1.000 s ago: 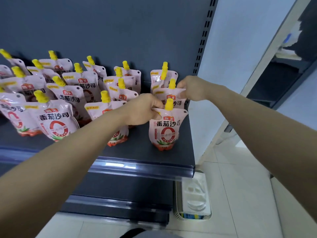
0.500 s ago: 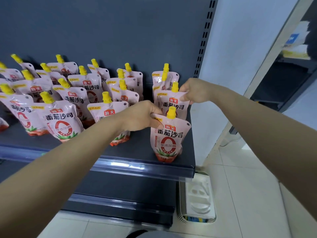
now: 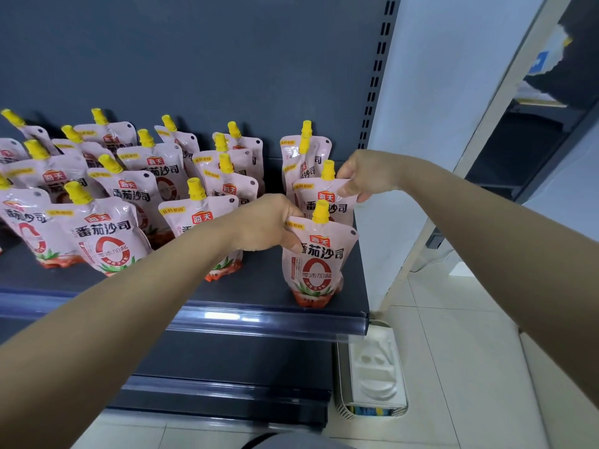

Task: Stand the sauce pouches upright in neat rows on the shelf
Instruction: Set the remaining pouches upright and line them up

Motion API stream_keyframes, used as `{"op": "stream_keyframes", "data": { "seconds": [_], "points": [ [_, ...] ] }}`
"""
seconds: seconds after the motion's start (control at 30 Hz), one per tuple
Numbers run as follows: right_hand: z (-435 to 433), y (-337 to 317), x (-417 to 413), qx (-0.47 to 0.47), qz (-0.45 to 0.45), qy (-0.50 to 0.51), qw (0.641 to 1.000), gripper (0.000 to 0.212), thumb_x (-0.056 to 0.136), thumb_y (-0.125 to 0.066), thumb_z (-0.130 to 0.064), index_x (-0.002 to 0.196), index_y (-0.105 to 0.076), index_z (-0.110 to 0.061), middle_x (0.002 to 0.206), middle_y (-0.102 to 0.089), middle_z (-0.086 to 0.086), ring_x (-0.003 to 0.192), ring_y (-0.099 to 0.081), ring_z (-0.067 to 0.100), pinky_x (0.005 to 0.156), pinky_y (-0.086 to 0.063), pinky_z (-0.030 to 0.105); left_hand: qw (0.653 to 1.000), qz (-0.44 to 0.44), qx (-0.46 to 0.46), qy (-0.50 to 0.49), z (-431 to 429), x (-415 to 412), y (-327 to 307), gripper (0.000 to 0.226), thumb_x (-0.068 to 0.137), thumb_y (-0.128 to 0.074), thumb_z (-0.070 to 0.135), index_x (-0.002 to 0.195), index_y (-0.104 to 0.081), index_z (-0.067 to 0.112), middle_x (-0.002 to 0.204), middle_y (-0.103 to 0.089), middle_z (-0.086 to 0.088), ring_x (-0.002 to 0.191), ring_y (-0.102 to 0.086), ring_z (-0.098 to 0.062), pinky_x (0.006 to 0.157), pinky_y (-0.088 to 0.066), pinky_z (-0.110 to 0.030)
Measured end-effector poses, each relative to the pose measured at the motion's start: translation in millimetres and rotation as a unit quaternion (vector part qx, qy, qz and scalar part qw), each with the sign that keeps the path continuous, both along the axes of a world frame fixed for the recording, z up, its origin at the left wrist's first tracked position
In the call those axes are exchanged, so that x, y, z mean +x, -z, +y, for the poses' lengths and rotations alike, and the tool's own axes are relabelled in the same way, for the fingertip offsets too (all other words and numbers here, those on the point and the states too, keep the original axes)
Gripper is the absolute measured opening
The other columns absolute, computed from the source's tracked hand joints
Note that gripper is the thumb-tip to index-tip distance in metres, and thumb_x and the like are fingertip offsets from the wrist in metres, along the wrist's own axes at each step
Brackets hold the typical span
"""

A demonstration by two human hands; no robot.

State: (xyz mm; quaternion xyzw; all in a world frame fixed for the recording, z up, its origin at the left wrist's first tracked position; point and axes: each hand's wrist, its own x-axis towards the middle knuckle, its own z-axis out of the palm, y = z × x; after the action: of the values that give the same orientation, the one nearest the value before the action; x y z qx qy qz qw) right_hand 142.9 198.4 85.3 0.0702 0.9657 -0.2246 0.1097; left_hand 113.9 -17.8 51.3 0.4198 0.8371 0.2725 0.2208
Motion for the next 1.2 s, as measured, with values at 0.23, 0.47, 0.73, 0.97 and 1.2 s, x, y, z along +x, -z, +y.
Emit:
{"op": "stream_keyframes", "data": {
  "seconds": [0.23,0.47,0.73,0.97,1.2],
  "points": [
    [0,1,0,-0.008,-0.017,0.004,1.000,0.018,0.086,-0.067,-0.019,0.102,-0.069,-0.010,0.087,-0.068,0.001,0.086,-0.068,0.023,0.083,-0.058,0.033,0.999,0.019,0.019,0.034,6,1,-7,0.015,0.074,-0.075,0.014,0.089,-0.074,0.016,0.093,-0.075,0.006,0.087,-0.068,-0.006,0.081,-0.052,-0.022],
    [3,-1,1,0.003,-0.005,0.009,1.000,0.024,0.089,-0.064,-0.018,0.105,-0.071,-0.001,0.101,-0.073,0.013,0.088,-0.070,0.026,0.086,-0.057,0.036,0.999,-0.004,0.034,0.031,2,-3,-6,0.011,0.076,-0.074,0.019,0.084,-0.075,0.012,0.087,-0.075,0.001,0.083,-0.068,-0.007,0.079,-0.054,-0.023],
    [0,-4,-1,0.016,-0.023,0.011,1.000,0.023,0.088,-0.065,-0.021,0.102,-0.072,-0.004,0.101,-0.074,0.009,0.090,-0.072,0.025,0.084,-0.059,0.035,0.999,0.003,0.024,0.044,1,-5,-11,0.021,0.078,-0.071,0.021,0.085,-0.073,0.001,0.092,-0.072,-0.017,0.088,-0.067,-0.027,0.086,-0.053,-0.042],
    [-4,3,-3,-0.015,-0.001,0.026,1.000,0.020,0.088,-0.065,-0.014,0.105,-0.071,-0.006,0.096,-0.071,0.005,0.089,-0.071,0.023,0.080,-0.060,0.031,0.998,0.034,0.017,0.054,-1,-11,-11,0.025,0.078,-0.072,0.023,0.075,-0.070,-0.002,0.081,-0.067,-0.026,0.066,-0.057,-0.028,0.075,-0.052,-0.044],
    [-12,5,-11,-0.024,-0.002,0.028,0.999,0.018,0.087,-0.066,-0.016,0.102,-0.072,-0.008,0.093,-0.071,0.002,0.080,-0.072,0.015,0.069,-0.059,0.022,0.998,0.031,0.017,0.051,-4,-16,-10,0.023,0.077,-0.073,0.025,0.078,-0.072,0.002,0.084,-0.068,-0.025,0.068,-0.059,-0.027,0.078,-0.052,-0.046]
  ]
}}
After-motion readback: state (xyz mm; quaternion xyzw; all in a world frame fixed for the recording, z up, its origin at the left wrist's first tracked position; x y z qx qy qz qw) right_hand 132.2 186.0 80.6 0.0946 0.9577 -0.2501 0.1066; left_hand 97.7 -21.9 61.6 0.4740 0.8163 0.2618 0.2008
